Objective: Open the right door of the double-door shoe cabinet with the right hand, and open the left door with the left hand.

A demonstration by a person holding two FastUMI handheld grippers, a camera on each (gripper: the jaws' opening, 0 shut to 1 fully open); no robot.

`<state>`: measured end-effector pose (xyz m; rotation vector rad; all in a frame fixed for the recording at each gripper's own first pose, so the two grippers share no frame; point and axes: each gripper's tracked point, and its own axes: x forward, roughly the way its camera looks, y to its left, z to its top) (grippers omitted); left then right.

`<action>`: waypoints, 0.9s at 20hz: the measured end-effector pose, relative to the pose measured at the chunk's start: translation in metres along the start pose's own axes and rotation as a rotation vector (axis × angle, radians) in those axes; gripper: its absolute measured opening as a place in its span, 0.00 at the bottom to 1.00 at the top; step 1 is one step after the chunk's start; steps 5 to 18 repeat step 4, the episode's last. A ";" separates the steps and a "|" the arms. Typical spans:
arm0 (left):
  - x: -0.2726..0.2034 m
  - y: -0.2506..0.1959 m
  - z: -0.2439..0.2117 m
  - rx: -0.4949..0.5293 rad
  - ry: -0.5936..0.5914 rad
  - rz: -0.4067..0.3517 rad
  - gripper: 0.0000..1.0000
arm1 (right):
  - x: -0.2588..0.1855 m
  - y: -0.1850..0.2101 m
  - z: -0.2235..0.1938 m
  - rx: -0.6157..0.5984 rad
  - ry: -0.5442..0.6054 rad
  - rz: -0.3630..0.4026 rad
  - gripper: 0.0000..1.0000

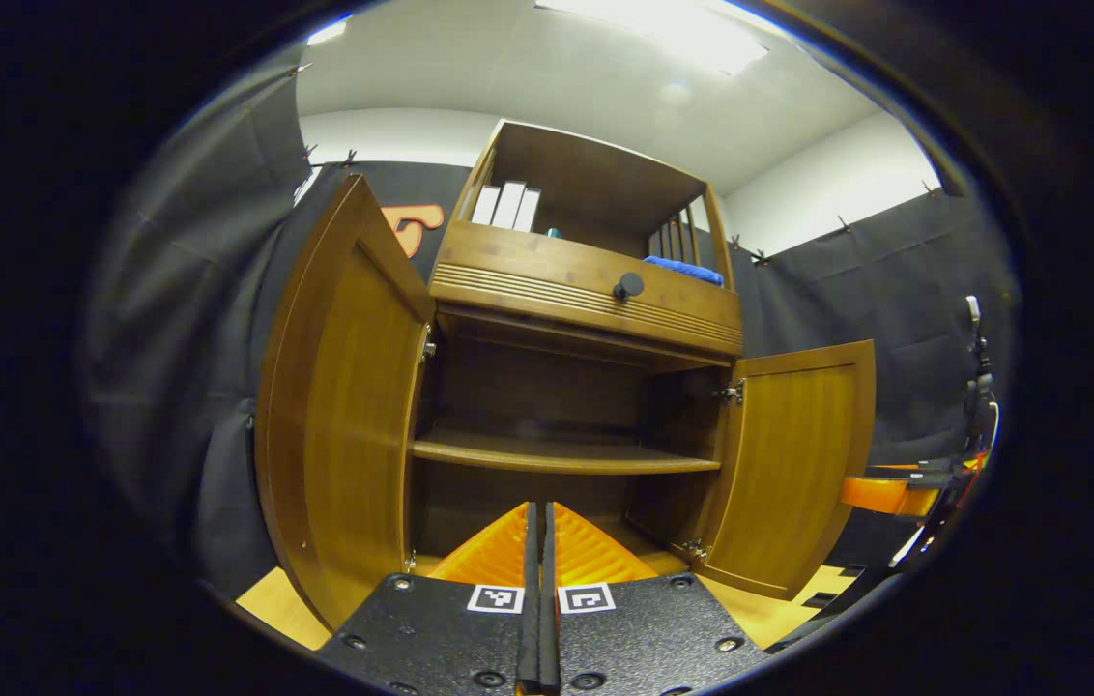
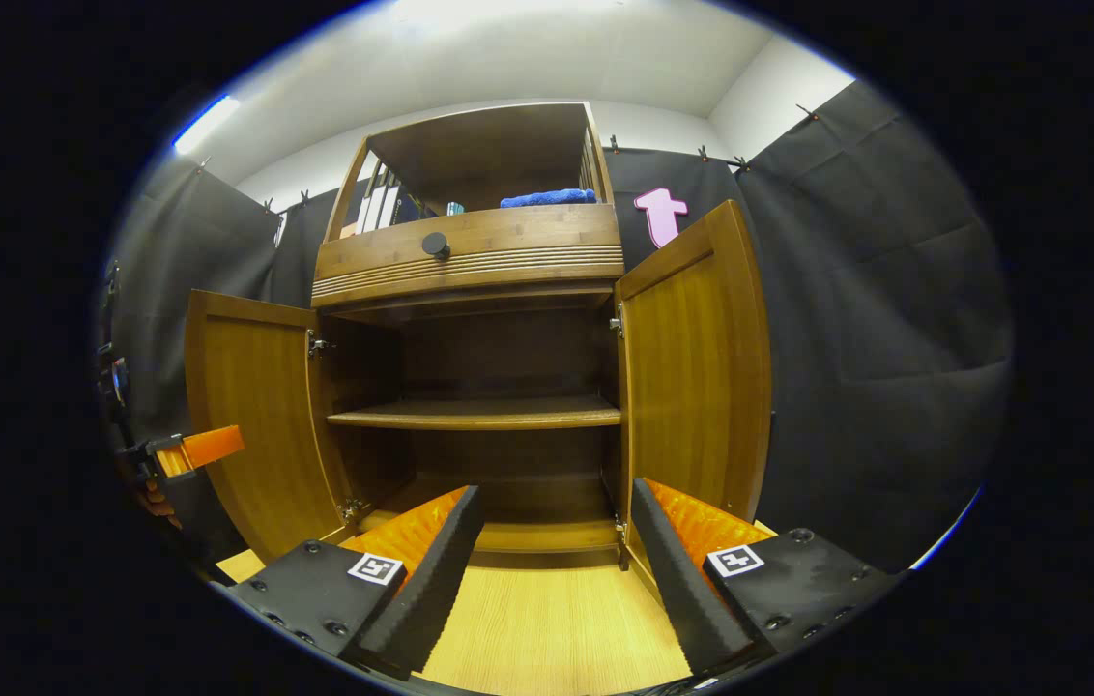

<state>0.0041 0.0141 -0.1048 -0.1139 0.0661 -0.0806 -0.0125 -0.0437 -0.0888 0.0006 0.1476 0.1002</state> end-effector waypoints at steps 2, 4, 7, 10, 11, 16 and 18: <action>0.005 0.002 -0.004 0.017 0.001 0.057 0.00 | -0.003 -0.003 -0.002 0.003 0.004 -0.012 0.93; 0.003 0.004 -0.006 0.074 -0.007 0.086 0.07 | -0.005 -0.004 -0.005 0.010 0.015 -0.020 0.99; 0.003 0.004 -0.006 0.074 -0.007 0.086 0.07 | -0.005 -0.004 -0.005 0.010 0.015 -0.020 0.99; 0.003 0.004 -0.006 0.074 -0.007 0.086 0.07 | -0.005 -0.004 -0.005 0.010 0.015 -0.020 0.99; 0.003 0.004 -0.006 0.074 -0.007 0.086 0.07 | -0.005 -0.004 -0.005 0.010 0.015 -0.020 0.99; 0.003 0.004 -0.006 0.074 -0.007 0.086 0.07 | -0.005 -0.004 -0.005 0.010 0.015 -0.020 0.99; 0.003 0.004 -0.006 0.074 -0.007 0.086 0.07 | -0.005 -0.004 -0.005 0.010 0.015 -0.020 0.99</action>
